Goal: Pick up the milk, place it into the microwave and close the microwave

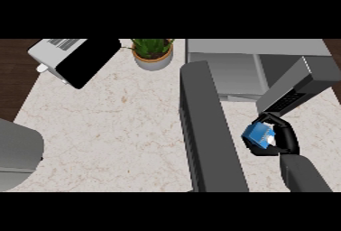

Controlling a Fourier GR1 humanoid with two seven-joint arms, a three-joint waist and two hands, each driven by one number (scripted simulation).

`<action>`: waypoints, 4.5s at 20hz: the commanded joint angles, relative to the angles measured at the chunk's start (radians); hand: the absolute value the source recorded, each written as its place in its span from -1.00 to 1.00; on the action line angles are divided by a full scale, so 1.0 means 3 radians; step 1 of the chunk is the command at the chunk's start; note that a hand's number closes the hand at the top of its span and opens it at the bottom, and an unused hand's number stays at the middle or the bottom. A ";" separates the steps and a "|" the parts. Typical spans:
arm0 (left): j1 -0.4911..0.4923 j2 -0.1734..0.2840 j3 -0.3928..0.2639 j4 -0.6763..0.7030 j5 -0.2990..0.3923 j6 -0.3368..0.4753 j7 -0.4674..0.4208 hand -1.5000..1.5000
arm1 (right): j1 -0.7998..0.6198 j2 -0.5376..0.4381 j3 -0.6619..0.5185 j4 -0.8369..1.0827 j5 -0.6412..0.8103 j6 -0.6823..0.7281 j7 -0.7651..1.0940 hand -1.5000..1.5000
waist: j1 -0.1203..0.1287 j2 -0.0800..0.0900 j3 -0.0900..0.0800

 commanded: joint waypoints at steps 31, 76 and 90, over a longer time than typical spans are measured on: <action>-0.0174 0.0110 0.0405 0.0222 0.0238 -0.0149 0.0135 -1.00 | -0.1433 0.0468 0.0402 -0.0246 0.0486 -0.0765 0.1391 1.00 | -0.0009 0.0001 -0.0006; -0.0768 0.0313 0.0077 0.0763 -0.0218 -0.0438 0.0030 -1.00 | -0.2184 0.0033 0.0361 0.0993 0.1072 -0.2423 0.1245 -1.00 | 0.0368 0.0220 0.0016; -0.0913 0.0216 -0.0275 0.0953 -0.0370 -0.0641 -0.0075 -1.00 | -0.2010 0.0082 -0.0129 0.0939 0.0544 -0.1228 0.0744 -1.00 | 0.0183 0.0134 0.0009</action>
